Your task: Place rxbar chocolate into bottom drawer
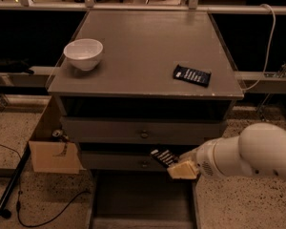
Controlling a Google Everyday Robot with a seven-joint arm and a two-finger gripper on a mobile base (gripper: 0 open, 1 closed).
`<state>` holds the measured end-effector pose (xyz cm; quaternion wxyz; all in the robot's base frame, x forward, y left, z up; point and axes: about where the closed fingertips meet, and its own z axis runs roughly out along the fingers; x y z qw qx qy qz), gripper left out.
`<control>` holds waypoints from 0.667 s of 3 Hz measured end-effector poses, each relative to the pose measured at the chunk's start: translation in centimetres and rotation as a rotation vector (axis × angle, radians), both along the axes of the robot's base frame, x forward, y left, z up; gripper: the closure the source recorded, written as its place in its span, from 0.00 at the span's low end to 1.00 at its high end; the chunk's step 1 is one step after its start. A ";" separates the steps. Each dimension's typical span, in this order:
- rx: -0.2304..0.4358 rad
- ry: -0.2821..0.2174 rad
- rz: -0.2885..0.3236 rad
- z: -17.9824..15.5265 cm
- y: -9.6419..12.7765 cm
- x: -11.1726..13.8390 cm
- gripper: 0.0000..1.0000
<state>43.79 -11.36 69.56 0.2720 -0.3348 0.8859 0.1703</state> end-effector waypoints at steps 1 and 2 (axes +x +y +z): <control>0.035 0.081 -0.026 -5.5 0.7 -0.9 1.00; 0.044 0.159 -0.047 -11.7 1.8 -3.7 1.00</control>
Offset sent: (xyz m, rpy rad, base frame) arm -0.0691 0.0298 -0.1848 0.0542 0.2545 -0.0677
